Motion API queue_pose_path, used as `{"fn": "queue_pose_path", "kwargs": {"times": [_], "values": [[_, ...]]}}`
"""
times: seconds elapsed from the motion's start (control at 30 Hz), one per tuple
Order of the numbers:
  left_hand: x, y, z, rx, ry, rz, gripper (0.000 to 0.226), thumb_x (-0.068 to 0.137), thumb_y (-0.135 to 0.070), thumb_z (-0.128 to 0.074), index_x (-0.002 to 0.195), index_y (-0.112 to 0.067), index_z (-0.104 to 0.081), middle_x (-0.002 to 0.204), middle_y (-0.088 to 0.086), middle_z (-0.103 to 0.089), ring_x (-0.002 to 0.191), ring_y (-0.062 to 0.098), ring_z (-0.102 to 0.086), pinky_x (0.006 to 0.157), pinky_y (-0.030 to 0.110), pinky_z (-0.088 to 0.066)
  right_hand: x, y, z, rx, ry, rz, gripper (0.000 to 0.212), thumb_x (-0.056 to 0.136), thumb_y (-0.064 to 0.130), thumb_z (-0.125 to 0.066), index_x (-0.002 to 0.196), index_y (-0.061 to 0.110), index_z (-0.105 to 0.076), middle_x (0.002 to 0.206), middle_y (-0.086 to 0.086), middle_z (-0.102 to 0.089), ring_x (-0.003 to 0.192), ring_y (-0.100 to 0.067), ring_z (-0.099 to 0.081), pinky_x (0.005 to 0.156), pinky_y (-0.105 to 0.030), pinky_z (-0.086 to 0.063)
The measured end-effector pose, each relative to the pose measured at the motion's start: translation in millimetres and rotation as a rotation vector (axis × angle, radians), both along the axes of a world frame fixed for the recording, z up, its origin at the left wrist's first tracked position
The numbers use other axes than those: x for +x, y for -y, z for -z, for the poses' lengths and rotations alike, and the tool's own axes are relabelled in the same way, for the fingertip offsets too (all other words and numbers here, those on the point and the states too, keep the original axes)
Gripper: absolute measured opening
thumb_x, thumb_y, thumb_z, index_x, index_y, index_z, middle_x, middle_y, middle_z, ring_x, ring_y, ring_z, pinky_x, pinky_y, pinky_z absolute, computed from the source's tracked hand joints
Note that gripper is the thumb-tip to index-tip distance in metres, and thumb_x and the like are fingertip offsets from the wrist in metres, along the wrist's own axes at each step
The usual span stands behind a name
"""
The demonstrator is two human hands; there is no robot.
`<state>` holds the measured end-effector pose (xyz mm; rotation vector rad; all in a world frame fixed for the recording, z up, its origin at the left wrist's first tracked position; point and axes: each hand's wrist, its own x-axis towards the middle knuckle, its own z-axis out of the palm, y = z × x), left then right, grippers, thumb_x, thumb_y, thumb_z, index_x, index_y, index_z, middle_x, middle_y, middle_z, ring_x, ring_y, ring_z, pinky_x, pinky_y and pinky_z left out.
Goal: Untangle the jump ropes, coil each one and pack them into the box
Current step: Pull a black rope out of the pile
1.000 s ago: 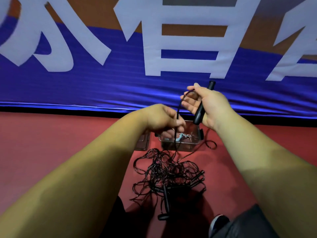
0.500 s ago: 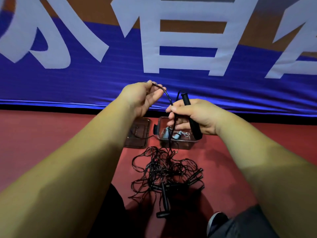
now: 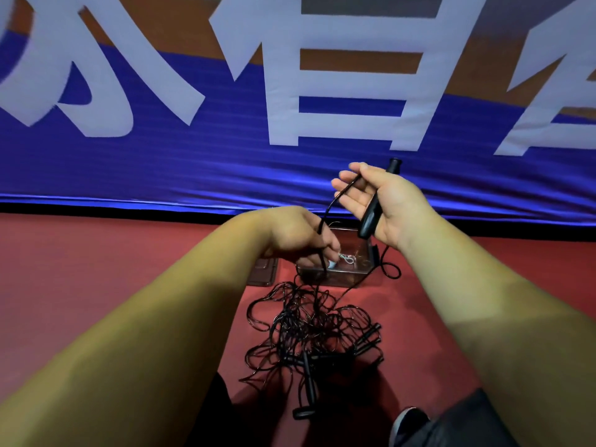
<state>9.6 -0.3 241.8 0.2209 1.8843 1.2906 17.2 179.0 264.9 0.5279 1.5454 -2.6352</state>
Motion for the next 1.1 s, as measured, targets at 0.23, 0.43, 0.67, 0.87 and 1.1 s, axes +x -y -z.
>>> {"fn": "queue_pose_path", "kwargs": {"times": [0.23,0.43,0.67,0.87,1.1], "values": [[-13.5,5.1,-27.4,0.4,-0.004,-0.378,0.018,0.107,-0.016,-0.057,0.116,-0.005,-0.069,0.102,0.011,-0.075,0.085,0.02,-0.077,0.068,0.019,-0.062,3.0,-9.5,15.7,0.282,0.171,-0.285,0.04,0.113,0.044,-0.046,0.129,0.015,-0.067,0.115,-0.01,-0.08,0.105,-0.028,-0.078,0.095,-0.044,-0.061],[-25.0,8.6,-34.3,0.676,-0.008,-0.636,0.016,0.104,-0.02,-0.063,0.107,-0.005,-0.064,0.103,0.011,-0.078,0.096,0.03,-0.078,0.07,0.022,-0.064,21.1,-3.6,21.3,0.513,0.196,-0.681,0.028,0.111,0.032,-0.053,0.124,0.022,-0.074,0.124,-0.003,-0.078,0.134,-0.027,-0.064,0.122,-0.049,-0.042],[-30.4,8.6,-29.0,0.542,0.032,-0.716,0.037,0.112,-0.036,-0.046,0.114,-0.003,-0.061,0.105,0.016,-0.078,0.095,0.027,-0.078,0.077,0.035,-0.065,21.3,6.9,10.1,0.4,0.058,-0.473,0.011,0.107,0.02,-0.063,0.109,0.012,-0.071,0.101,-0.011,-0.08,0.091,-0.029,-0.08,0.086,-0.041,-0.064],[-6.0,7.4,-8.8,-0.009,0.048,-0.002,0.043,0.092,0.009,-0.038,0.111,-0.014,-0.068,0.122,0.018,-0.073,0.105,0.023,-0.066,0.083,0.033,-0.05,9.3,4.8,-1.8,0.081,-0.04,-0.188,0.013,0.11,0.019,-0.055,0.108,0.015,-0.066,0.097,-0.006,-0.08,0.091,-0.026,-0.081,0.071,-0.035,-0.066],[-12.9,7.7,6.9,-0.131,-0.281,0.146,0.017,0.099,-0.006,-0.067,0.112,-0.014,-0.076,0.103,0.005,-0.078,0.092,0.014,-0.064,0.099,0.043,-0.051,3.2,-1.0,-3.8,-0.133,-0.034,0.004,0.015,0.111,0.016,-0.052,0.107,0.011,-0.065,0.095,-0.009,-0.081,0.092,-0.025,-0.081,0.073,-0.036,-0.067]]}}
